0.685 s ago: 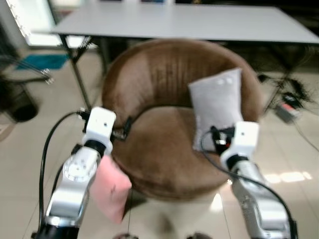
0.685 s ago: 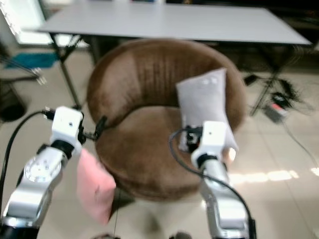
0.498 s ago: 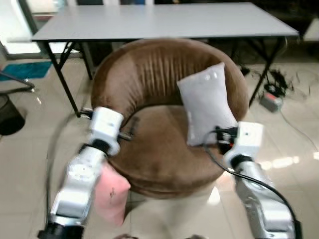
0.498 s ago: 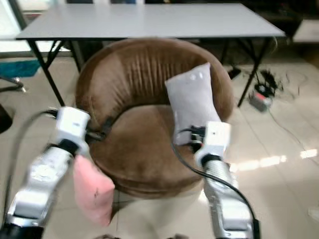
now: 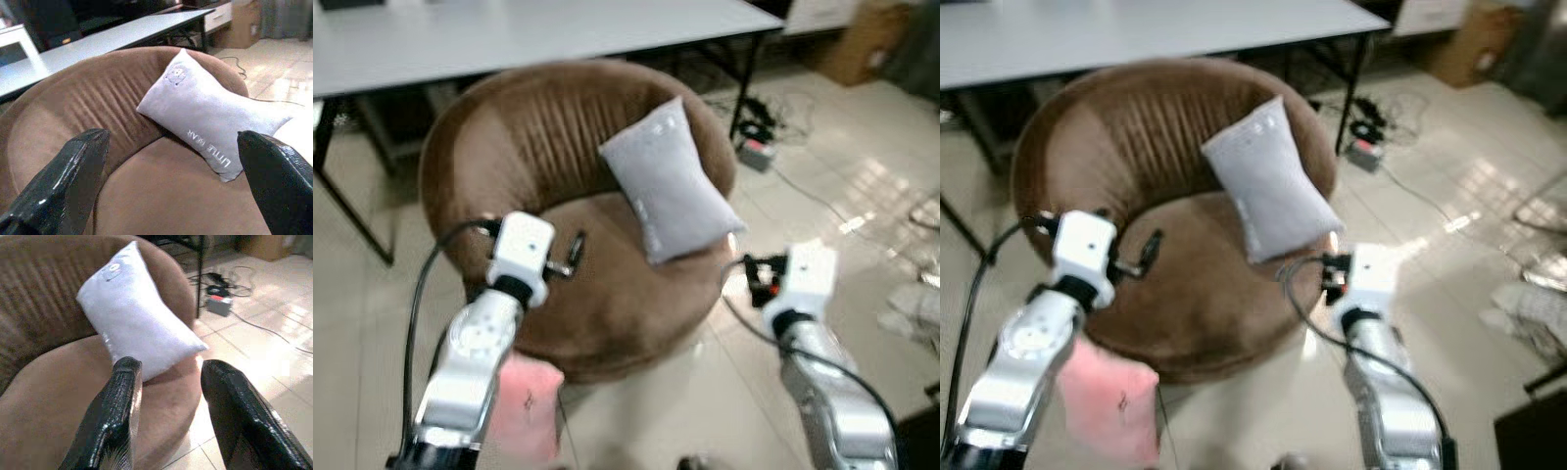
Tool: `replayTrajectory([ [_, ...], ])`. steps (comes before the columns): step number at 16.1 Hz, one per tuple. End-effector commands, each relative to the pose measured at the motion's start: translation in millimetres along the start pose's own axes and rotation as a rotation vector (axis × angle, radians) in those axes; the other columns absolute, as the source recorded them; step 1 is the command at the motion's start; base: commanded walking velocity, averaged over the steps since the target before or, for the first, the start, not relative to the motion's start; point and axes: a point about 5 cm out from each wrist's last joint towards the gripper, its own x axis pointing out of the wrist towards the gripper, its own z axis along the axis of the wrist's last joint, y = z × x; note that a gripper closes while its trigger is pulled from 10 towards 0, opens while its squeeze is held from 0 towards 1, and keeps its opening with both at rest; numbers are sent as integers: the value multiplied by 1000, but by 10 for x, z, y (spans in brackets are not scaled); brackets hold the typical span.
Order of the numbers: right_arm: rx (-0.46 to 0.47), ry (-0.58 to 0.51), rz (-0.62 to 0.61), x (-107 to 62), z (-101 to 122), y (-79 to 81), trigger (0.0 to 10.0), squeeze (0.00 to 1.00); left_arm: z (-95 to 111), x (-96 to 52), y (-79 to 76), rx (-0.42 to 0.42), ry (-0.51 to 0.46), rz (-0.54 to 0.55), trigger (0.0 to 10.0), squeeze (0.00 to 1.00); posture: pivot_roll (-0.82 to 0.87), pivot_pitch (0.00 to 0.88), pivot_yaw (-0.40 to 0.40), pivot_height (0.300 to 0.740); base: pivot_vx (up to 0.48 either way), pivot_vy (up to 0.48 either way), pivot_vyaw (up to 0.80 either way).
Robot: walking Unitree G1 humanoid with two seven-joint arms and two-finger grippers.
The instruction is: Move the pillow to the sofa from floor
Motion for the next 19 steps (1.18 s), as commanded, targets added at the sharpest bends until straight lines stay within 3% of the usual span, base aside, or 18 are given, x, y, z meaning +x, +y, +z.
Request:
replayTrajectory([
  [1,6,-2,26,-6,23,63,10000,0,-10,-23,48,9,9,16,10000,0,-39,69,-3,740,0,379,-738],
  [17,12,-7,25,-3,-34,90,10000,0,26,44,105,29,-3,-8,10000,0,-23,24,36,740,0,413,0],
  [19,12,-8,28,-1,-38,94,10000,0,26,54,107,32,-4,-10,10000,0,-25,19,38,740,0,420,-800],
])
